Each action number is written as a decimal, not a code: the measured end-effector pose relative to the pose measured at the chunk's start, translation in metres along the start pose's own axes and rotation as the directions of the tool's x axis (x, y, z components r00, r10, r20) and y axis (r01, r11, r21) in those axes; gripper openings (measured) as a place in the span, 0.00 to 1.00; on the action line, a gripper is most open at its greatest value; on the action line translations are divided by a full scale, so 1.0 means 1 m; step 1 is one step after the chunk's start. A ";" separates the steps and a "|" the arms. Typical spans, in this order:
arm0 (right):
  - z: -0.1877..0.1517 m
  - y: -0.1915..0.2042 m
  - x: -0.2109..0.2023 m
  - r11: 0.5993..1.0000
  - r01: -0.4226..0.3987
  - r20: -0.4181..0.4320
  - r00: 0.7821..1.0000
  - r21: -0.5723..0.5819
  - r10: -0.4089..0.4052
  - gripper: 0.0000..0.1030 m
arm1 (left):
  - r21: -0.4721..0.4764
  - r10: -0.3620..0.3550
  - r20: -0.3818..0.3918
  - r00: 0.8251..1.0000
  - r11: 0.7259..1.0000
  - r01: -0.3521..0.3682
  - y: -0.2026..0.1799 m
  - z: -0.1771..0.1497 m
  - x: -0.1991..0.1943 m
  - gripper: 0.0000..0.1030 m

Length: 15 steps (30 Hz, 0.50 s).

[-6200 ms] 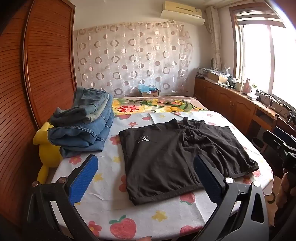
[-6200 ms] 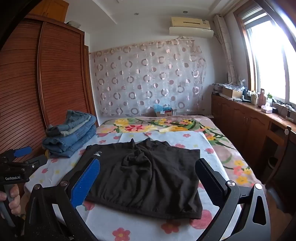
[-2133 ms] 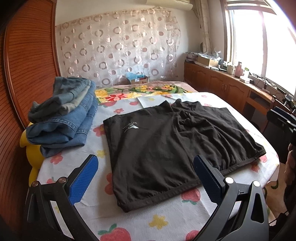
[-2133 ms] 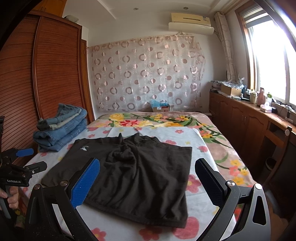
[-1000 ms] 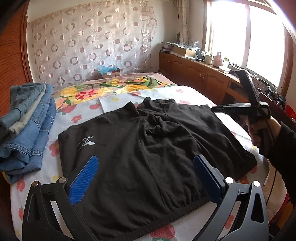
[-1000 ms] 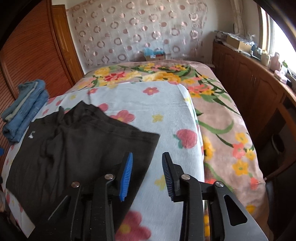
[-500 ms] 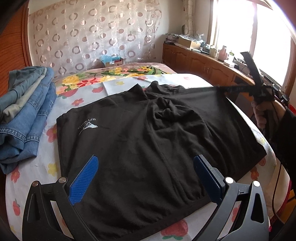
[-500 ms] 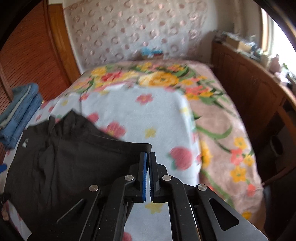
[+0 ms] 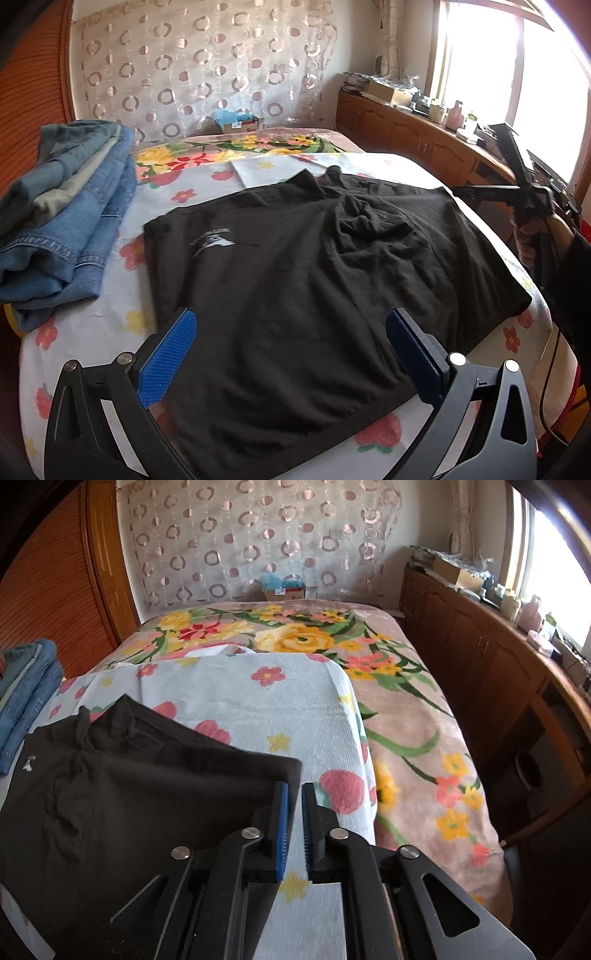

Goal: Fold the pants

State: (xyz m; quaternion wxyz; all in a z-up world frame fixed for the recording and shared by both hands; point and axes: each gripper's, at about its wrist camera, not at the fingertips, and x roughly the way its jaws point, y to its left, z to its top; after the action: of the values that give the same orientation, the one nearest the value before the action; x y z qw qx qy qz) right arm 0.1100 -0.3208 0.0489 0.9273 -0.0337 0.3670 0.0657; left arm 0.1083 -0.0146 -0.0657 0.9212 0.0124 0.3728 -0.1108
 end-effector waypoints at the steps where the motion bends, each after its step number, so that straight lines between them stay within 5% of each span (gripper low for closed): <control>1: 0.003 0.004 -0.001 1.000 -0.002 0.005 1.000 -0.004 0.002 0.19 | -0.007 0.005 0.003 1.000 1.000 -0.005 0.004 -0.002 -0.003 1.00; 3: 0.009 0.008 0.001 0.999 -0.028 0.021 0.999 -0.017 0.028 0.32 | -0.017 0.018 0.006 1.000 1.000 -0.018 0.012 -0.004 -0.007 1.00; 15: -0.068 0.039 -0.039 0.983 -0.155 0.088 0.983 -0.094 0.163 0.54 | -0.099 0.053 -0.028 0.998 0.993 -0.056 0.053 -0.042 -0.023 0.90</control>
State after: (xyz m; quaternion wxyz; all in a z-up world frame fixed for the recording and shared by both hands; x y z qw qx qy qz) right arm 0.0305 -0.2932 0.0254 0.9332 -0.0414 0.3206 0.1571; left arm 0.0747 0.0456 -0.0837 0.9185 -0.0223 0.3891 -0.0666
